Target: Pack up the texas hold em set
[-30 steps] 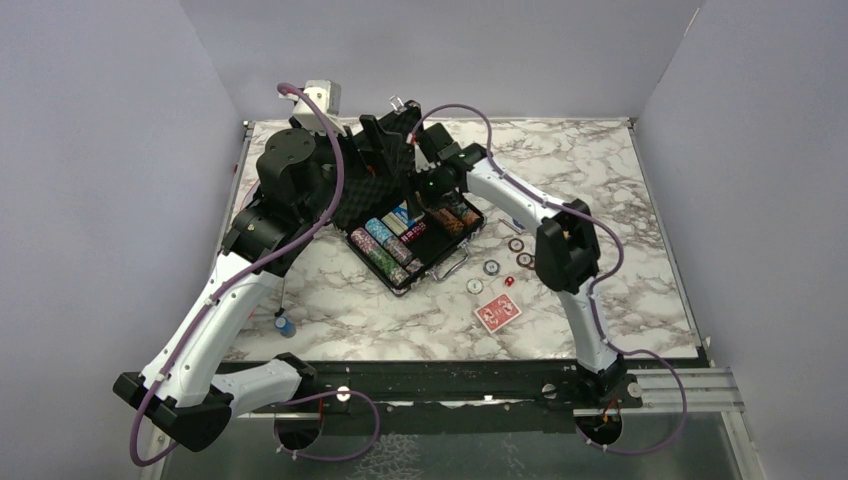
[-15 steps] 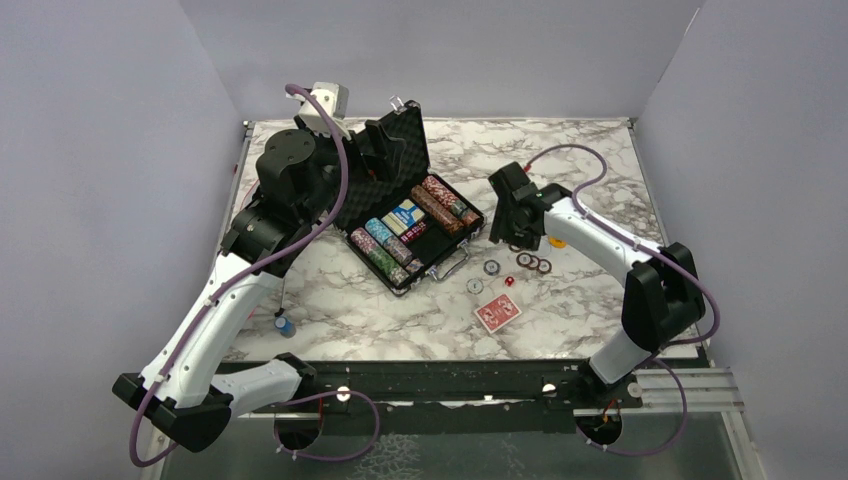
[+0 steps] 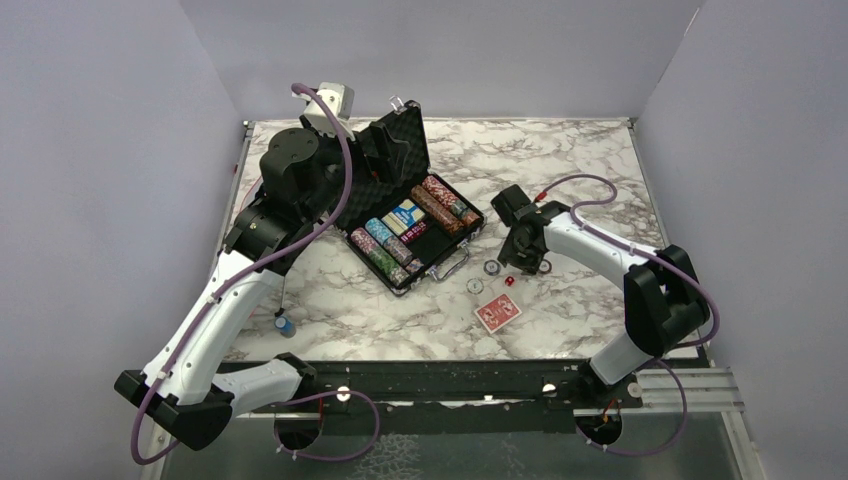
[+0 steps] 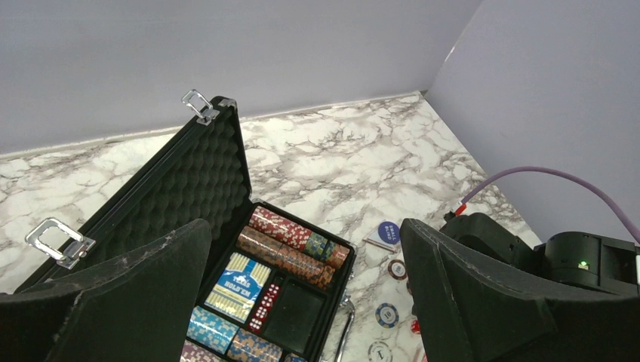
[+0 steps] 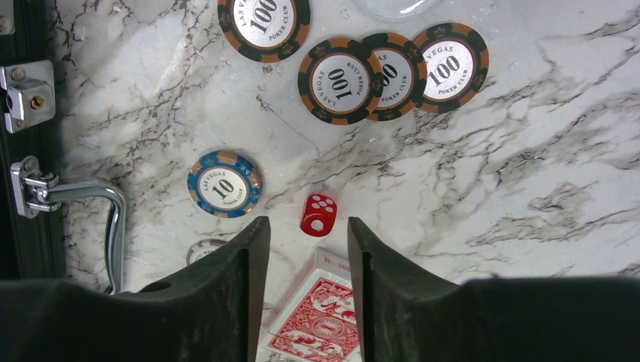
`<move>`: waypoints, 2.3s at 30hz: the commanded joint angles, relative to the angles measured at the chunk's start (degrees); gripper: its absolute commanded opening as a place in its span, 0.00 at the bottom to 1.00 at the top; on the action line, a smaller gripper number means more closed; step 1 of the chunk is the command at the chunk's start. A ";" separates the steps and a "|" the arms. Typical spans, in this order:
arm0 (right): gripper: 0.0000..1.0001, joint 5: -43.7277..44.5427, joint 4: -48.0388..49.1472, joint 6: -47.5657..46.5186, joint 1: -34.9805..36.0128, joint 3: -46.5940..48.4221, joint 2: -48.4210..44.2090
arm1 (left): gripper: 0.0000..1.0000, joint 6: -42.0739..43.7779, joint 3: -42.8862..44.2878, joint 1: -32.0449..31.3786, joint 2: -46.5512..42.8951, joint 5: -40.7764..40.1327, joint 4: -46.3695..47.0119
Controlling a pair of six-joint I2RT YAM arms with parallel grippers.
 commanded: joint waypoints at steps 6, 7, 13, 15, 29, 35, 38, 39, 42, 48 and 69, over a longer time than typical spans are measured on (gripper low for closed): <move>0.38 0.32 3.60 5.05 0.33 -2.23 2.13 | 0.99 -0.70 -0.93 -0.15 -0.53 1.55 0.00; 0.38 0.17 3.47 5.06 0.33 -2.36 2.37 | 0.99 -0.70 -1.03 -0.16 -0.53 1.47 0.00; 0.39 -0.88 4.21 5.34 0.31 -3.81 2.87 | 0.99 -0.70 -1.14 -0.18 -0.29 1.19 0.07; 0.37 -1.36 4.55 5.26 0.33 -4.14 3.00 | 0.99 -0.62 -1.14 -0.16 -0.18 1.18 0.05; 0.20 -3.76 5.45 -0.48 0.31 -2.61 2.14 | 0.99 -0.26 -1.24 -0.17 0.25 0.72 0.00; 0.21 -4.25 5.71 -9.15 0.33 0.87 3.44 | 0.99 0.17 -0.75 -0.16 0.59 0.36 0.04; 0.22 -6.27 7.09 -13.71 0.33 1.45 5.52 | 0.99 0.18 -0.69 -0.22 0.70 0.41 0.03; 0.22 -6.92 6.92 -14.67 0.33 1.88 6.44 | 0.99 0.18 -0.70 -0.12 0.78 0.49 0.02; 0.23 -9.42 7.50 -16.67 0.33 2.18 8.52 | 0.99 0.18 -0.54 -0.16 1.04 0.72 0.02; 0.23 -9.96 6.07 -17.35 0.33 2.79 9.57 | 0.99 0.22 -0.44 -0.16 1.12 1.02 0.01; 0.30 -9.88 3.52 -19.78 0.41 4.02 8.89 | 0.99 -0.09 -1.05 -0.16 1.06 0.99 0.02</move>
